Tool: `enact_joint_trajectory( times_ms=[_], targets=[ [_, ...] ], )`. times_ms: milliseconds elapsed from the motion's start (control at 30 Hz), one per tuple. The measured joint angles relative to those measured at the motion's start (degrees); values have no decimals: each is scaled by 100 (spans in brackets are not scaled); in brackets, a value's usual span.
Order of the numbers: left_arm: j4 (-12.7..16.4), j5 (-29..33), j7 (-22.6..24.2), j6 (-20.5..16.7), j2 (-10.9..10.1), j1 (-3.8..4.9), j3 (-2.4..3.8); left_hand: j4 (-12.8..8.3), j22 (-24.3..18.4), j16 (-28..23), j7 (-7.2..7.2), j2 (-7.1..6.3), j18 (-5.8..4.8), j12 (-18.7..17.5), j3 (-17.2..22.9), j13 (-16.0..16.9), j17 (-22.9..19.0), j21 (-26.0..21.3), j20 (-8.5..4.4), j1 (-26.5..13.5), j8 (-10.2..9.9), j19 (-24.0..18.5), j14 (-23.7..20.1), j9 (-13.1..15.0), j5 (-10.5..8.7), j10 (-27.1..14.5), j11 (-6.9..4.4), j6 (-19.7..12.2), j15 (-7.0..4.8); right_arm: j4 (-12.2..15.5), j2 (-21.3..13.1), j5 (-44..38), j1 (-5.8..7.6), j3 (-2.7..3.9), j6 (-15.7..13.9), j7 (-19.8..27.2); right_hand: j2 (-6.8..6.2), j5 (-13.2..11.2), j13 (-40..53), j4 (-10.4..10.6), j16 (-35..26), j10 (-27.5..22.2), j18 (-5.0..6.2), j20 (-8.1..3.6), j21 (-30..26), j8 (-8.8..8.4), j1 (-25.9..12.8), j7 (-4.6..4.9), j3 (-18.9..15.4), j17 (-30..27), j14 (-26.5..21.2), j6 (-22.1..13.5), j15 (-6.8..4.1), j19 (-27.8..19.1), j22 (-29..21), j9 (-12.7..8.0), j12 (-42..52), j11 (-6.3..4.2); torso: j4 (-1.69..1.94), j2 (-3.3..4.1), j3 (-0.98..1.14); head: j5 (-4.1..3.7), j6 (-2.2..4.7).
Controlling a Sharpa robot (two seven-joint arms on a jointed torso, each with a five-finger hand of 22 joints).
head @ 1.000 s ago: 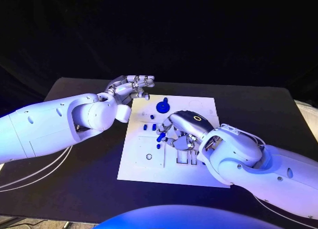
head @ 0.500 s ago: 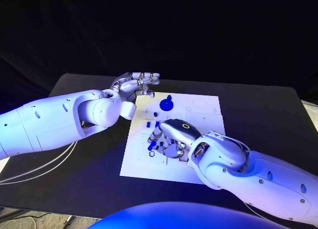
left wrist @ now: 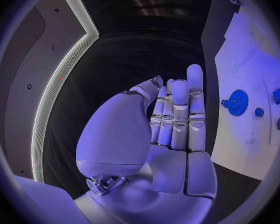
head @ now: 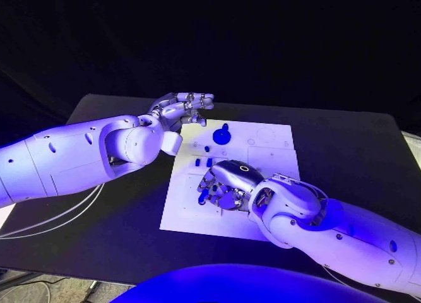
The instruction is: Assemble the parts on the task board
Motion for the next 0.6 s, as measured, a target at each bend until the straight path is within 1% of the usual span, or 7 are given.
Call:
enact_joint_trajectory(
  times_ms=[200,333,600],
  targets=[
    [-2,0,-1,4,7,0,0,0,0,0,0,0,0,0,0,0,0,0,0,0,0,0,0,0,0,0,0,0,0,-41,11,5,0,-9,96,10,15,3,3,0,-1,0,1,1,0,-4,-16,0,-1,0,0,-1,0,-1,-1,-7,1,0,1,-3,0,4,-15],
    [-5,0,-2,7,8,0,0,0,0,0,0,0,0,0,0,0,0,0,0,0,0,0,0,0,0,0,0,0,0,-79,17,4,0,-14,156,11,30,3,3,1,-1,-1,3,22,0,-13,-32,2,-1,-23,0,-3,0,-22,-18,-10,1,-1,2,-3,0,5,-20],
    [-8,0,-3,11,9,0,0,0,1,0,0,0,0,0,0,-1,0,0,0,0,0,0,0,0,0,0,0,0,0,-106,45,-81,3,-22,221,9,22,2,2,1,-1,-1,3,22,0,-24,-40,8,-2,-22,0,-9,0,-22,-18,-12,1,-1,4,-5,0,9,-31]
  ],
)
